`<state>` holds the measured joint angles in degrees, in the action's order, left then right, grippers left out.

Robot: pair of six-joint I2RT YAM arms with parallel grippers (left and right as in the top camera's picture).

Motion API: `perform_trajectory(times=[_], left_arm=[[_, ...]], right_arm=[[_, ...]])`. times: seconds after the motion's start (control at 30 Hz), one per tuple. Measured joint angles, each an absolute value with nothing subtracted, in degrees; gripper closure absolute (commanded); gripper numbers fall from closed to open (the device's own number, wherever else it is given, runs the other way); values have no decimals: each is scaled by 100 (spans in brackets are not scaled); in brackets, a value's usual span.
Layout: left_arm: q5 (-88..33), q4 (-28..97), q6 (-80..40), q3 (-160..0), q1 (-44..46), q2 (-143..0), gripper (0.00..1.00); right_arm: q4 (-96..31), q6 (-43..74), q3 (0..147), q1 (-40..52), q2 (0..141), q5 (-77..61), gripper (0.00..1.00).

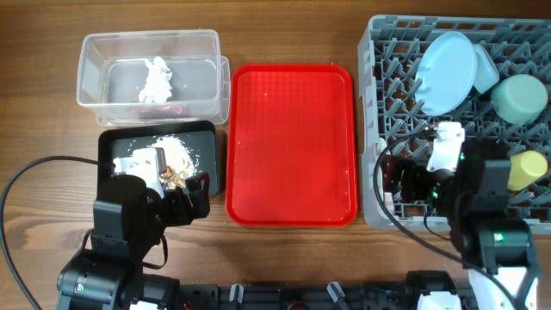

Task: Sort waste into correct bins and load items into the dishwasher rack

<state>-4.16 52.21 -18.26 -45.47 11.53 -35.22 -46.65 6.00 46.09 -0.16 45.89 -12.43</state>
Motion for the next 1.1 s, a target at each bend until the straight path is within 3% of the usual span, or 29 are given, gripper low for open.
perform_trajectory(times=[0.27, 0.5, 0.67, 0.83, 1.1], left_arm=[[-416, 5223, -1826, -4547, 1153, -3522, 0], [-416, 5225, -1824, -4536, 1153, -3524, 0], [-416, 5223, -1824, -4536, 1153, -3522, 0], [-416, 5225, -1824, -4536, 1153, -3524, 0], [-416, 5223, -1824, -4536, 1153, -3524, 0]], right_arm=[[-4003, 121, 4456, -16, 3719, -1059, 0], [-1529, -189, 2477, -16, 1201, -1004, 0], [-1059, -211, 1282, -16, 390, -1007, 0], [-202, -233, 593, -16, 115, -1007, 0], [62, -311, 349, -16, 110, -998, 0]])
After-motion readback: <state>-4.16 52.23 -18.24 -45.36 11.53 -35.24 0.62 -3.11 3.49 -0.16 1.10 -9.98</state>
